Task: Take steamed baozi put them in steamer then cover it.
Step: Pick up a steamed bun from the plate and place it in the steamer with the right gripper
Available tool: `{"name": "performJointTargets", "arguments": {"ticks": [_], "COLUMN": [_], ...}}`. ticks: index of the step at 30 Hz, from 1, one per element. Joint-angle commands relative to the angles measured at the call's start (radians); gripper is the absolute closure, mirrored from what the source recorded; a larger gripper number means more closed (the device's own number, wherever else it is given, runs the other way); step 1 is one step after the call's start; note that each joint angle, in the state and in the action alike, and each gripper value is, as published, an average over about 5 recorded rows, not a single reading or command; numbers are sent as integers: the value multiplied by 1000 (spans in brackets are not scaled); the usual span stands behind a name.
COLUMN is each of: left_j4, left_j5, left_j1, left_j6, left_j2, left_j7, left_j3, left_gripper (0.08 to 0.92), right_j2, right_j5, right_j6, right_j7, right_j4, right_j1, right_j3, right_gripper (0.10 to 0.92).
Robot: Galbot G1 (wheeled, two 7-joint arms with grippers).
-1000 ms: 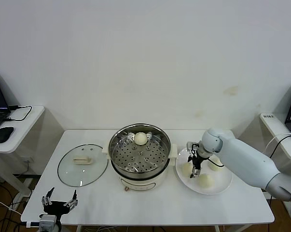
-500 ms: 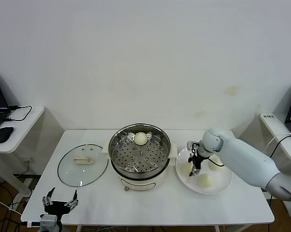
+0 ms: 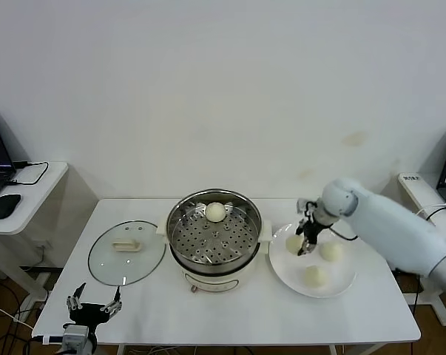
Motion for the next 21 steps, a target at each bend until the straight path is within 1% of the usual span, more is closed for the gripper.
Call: {"name": "performJointTargets", "arguments": {"ticks": [1,6,11,21], "left_j4": [-8,-23,-36,-53], "left_j5": [0,0,0,-4], "left_j1": [0,0,0,1], "left_j6": [1,1,0,2], "left_j2": [2,7,2,-9], "left_j7": [1,0,-2,0], "left_j3": [0,2,1,-8], "left_gripper": [177,177,177,177], "right_j2": [-51,8,108,424], "right_j5": [104,189,245,278], "right_j6": [-31,-54,-78,-115], "right_j7": [-52,-83,-100,-102], "right_j4": [65,64,39,-85], "right_j1": [233,412,485,461], "right_j3": [-88,-186,-225,-217], "right_gripper": [381,377,374,375]}}
